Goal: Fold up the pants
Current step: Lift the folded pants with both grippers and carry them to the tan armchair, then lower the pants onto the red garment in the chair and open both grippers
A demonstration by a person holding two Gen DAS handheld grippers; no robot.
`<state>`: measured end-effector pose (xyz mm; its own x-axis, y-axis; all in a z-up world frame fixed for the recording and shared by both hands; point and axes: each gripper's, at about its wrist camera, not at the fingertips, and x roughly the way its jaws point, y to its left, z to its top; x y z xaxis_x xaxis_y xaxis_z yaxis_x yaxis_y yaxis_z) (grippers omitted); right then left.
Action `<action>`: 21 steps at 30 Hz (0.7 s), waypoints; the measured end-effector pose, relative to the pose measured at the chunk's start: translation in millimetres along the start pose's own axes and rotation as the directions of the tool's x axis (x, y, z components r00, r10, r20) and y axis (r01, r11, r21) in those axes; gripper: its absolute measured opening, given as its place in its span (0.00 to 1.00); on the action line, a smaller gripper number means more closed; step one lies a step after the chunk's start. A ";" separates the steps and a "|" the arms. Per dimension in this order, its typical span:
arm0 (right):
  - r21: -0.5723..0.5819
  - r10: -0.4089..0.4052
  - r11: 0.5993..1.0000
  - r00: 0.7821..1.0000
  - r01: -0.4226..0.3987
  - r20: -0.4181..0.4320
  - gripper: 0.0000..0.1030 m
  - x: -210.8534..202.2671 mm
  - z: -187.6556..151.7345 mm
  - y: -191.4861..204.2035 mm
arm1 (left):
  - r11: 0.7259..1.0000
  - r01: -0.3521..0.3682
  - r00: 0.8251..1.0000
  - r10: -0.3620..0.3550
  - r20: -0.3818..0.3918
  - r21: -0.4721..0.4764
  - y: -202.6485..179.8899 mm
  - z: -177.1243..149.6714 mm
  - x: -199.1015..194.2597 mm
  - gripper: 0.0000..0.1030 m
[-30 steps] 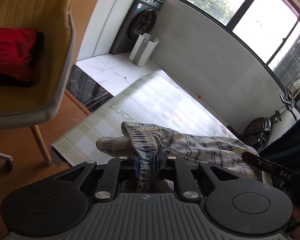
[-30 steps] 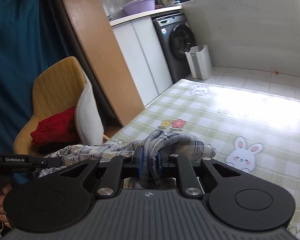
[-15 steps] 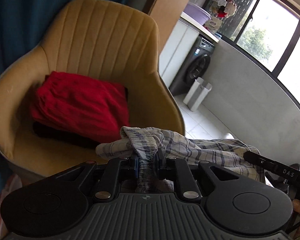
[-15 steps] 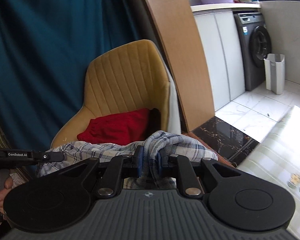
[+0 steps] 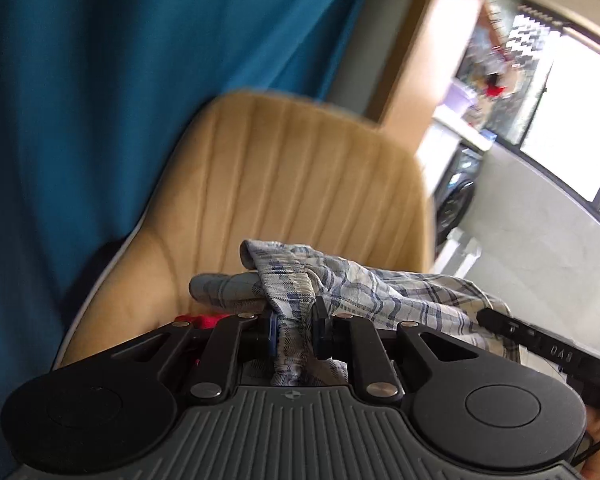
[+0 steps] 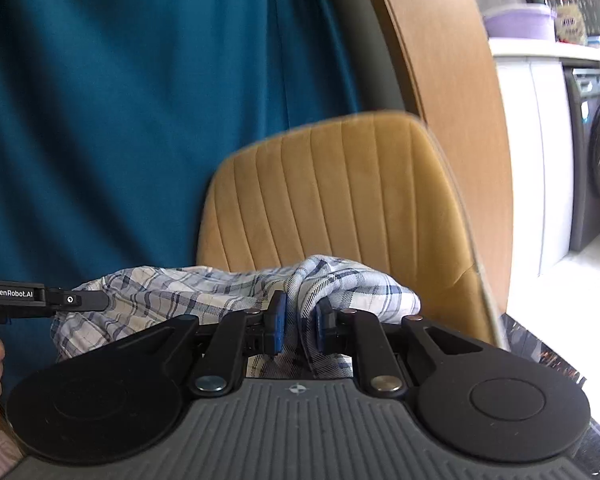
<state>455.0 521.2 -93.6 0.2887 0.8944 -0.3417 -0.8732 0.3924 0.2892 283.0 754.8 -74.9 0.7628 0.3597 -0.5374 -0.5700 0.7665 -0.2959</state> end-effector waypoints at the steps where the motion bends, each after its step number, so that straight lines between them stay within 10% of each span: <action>1: -0.006 -0.012 1.000 1.000 0.012 -0.026 0.15 22.0 -7.8 -2.8 | 1.000 -0.014 0.999 0.013 -0.046 -0.023 16.0 0.9 14.3 0.16; 6: 0.016 -0.078 0.996 0.964 0.085 -0.255 0.15 124.4 -67.5 -26.9 | 0.989 -0.134 0.956 0.114 -0.272 -0.057 51.6 -55.2 109.1 0.16; 16: 0.165 -0.040 0.982 0.956 0.091 -0.290 0.15 126.8 -86.2 -42.4 | 0.990 -0.126 0.954 0.137 -0.265 0.059 40.5 -40.9 118.8 0.18; 21: 0.084 -0.078 0.991 0.968 0.100 -0.237 0.45 103.1 -86.4 -35.5 | 0.972 -0.184 0.949 0.215 -0.231 0.147 26.0 -53.2 113.4 0.45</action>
<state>481.8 580.9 -216.4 0.2545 0.7848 -0.5651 -0.8039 0.4965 0.3275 338.4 787.2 -185.5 0.5304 0.3831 -0.7563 -0.6495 0.7570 -0.0721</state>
